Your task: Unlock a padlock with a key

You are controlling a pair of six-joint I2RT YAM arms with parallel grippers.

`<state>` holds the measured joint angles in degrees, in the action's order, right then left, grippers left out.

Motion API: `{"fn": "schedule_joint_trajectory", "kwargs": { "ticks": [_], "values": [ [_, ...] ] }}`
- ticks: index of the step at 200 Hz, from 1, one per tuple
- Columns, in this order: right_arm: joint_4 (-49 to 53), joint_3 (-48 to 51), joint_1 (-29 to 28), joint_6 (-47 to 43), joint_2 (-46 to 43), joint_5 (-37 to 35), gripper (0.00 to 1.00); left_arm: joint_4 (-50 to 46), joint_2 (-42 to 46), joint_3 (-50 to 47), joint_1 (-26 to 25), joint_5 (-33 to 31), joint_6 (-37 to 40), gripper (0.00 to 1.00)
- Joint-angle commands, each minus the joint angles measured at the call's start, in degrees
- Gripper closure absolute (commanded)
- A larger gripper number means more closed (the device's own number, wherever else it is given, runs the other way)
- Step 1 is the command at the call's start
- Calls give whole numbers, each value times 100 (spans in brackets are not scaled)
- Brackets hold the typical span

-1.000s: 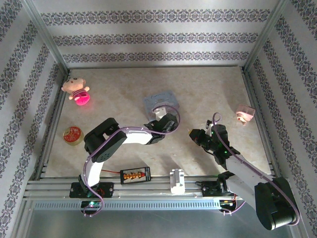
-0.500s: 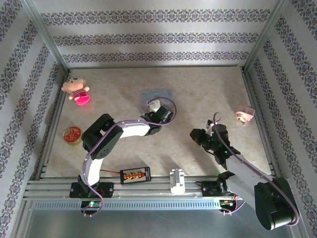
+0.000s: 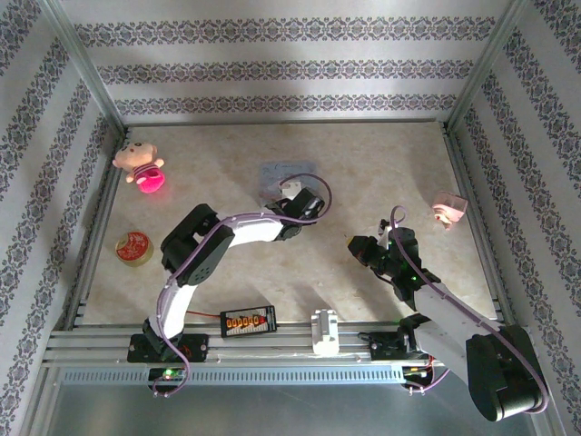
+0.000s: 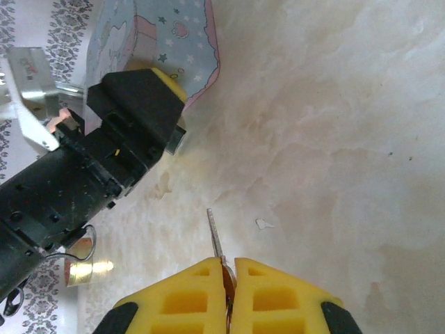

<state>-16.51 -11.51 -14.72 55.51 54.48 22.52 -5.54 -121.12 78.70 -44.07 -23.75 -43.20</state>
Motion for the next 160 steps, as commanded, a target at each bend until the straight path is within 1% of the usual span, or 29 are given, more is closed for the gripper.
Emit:
{"fn": "schedule_joint_trajectory", "kwargs": {
  "ticks": [1,9,21,42,55,62,73,84,88,119,144,160],
  "values": [
    [-166,-117,71,-59,-89,16,100,-494,-145,218,47,-234,181,24],
    [-168,-115,67,-57,-110,15,100,-554,-176,257,48,-314,180,30],
    [-159,-115,82,-57,-137,-2,100,-621,-200,293,47,-384,178,33],
    [-159,-118,80,-56,-142,-11,100,-642,-209,287,46,-407,164,44],
    [-164,-124,84,-55,-128,-3,100,-650,-206,278,46,-402,146,46],
    [-168,-132,86,-57,-119,-2,100,-641,-210,278,47,-400,146,49],
    [-164,-132,85,-65,-110,6,100,-632,-214,278,43,-406,152,50],
    [-167,-133,85,-71,-88,-2,100,-609,-226,278,52,-415,154,54],
    [-172,-126,84,-73,-91,4,100,-606,-228,277,48,-424,166,57],
    [-200,-73,85,-114,-92,-11,100,-545,-247,304,44,-429,180,59],
    [-245,-21,81,-213,-74,2,100,-458,-239,304,48,-370,189,70],
    [-309,23,71,-318,-27,22,100,-458,-179,292,48,-198,154,76]
  ]
}}
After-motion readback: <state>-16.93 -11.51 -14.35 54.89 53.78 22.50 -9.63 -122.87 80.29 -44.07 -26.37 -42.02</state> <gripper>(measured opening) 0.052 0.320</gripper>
